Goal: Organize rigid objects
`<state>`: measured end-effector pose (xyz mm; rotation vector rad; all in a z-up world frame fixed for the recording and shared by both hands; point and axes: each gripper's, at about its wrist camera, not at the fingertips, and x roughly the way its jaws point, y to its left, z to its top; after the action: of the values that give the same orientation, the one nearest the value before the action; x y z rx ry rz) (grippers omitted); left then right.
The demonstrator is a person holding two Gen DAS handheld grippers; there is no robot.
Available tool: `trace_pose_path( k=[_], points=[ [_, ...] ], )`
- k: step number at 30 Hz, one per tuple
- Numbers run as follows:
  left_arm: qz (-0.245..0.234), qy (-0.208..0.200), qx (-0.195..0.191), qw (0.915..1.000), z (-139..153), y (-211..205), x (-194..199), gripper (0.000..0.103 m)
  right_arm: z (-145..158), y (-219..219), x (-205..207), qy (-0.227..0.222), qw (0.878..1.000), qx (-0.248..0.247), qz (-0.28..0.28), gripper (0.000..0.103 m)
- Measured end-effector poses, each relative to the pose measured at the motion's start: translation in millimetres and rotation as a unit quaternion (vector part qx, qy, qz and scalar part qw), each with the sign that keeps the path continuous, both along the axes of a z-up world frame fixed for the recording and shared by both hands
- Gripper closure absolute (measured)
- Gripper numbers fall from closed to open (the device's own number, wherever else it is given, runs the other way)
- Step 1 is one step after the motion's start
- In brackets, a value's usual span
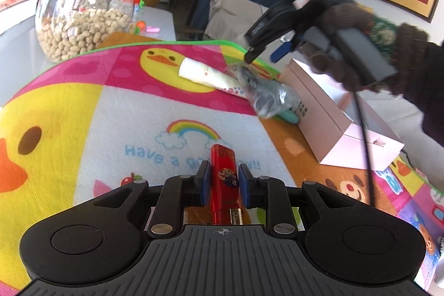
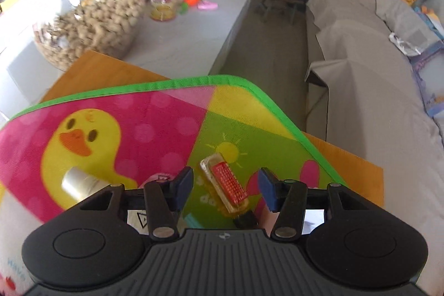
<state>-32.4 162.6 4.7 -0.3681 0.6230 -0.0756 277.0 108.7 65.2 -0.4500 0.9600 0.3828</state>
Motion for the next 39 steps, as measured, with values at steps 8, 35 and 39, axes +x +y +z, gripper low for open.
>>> trace_pose_path(
  k=[8,35,39],
  points=[
    [0.002,-0.002,-0.015,0.9999,-2,4,-2,0.078,-25,13,5,0.015,1.0,-0.024,-0.008,0.066],
    [0.02,0.016,-0.02,0.9995,0,3,3,0.078,-3,-108,-252,-0.048,0.991,0.054,0.112,0.045],
    [0.014,0.023,0.002,0.9996,4,-6,2,0.079,-10,-128,-256,-0.084,0.993,0.025,0.076,0.042]
  ],
)
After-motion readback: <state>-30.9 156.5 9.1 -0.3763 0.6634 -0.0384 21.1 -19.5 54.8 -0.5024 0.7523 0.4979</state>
